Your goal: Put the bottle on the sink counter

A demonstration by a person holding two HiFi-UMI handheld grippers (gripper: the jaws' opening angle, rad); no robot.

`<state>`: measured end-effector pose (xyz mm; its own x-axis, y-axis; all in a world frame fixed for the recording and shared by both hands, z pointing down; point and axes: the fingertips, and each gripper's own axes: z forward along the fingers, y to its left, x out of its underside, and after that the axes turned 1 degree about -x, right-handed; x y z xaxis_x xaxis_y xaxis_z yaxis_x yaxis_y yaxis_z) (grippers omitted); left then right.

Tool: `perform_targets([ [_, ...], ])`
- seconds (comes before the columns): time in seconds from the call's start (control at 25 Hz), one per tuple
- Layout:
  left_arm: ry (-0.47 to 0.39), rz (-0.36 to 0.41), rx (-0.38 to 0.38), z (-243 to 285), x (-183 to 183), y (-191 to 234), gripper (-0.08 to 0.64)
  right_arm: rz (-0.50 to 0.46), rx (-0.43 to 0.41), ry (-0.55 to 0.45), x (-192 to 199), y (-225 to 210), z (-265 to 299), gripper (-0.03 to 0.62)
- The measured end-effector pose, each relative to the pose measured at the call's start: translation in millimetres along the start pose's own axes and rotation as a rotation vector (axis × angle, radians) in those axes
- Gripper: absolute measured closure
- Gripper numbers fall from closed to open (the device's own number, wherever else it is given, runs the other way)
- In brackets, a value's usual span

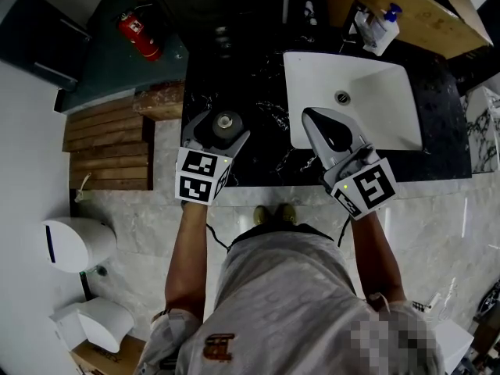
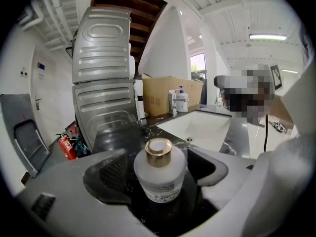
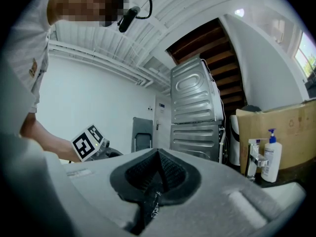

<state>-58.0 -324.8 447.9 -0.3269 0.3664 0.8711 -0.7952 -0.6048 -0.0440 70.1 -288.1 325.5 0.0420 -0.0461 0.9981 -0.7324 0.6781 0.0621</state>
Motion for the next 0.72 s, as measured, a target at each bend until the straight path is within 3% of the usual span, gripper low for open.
perform_targets([
  [0.2, -0.133, 0.017, -0.007, -34.4, -40.7, -8.8, 0.193, -0.013, -0.007, -0.021, -13.1, 5.4, -2.9, 0.592],
  [0.4, -0.368, 0.002, 0.028, -76.4, -96.8, -28.6, 0.210, -0.023, -0.028, -0.058, -32.2, 16.2, -6.5, 0.592],
  [0.56, -0.503, -0.008, 0.039, -104.9, -130.8, -42.4, 0.279, -0.030, -0.046, -0.083, -44.3, 26.5, -8.0, 0.592],
  [0.72, -0.569, -0.007, 0.038, -116.6, -142.9, -52.0, 0.369, -0.036, -0.060, -0.101, -52.5, 35.0, -10.6, 0.592],
])
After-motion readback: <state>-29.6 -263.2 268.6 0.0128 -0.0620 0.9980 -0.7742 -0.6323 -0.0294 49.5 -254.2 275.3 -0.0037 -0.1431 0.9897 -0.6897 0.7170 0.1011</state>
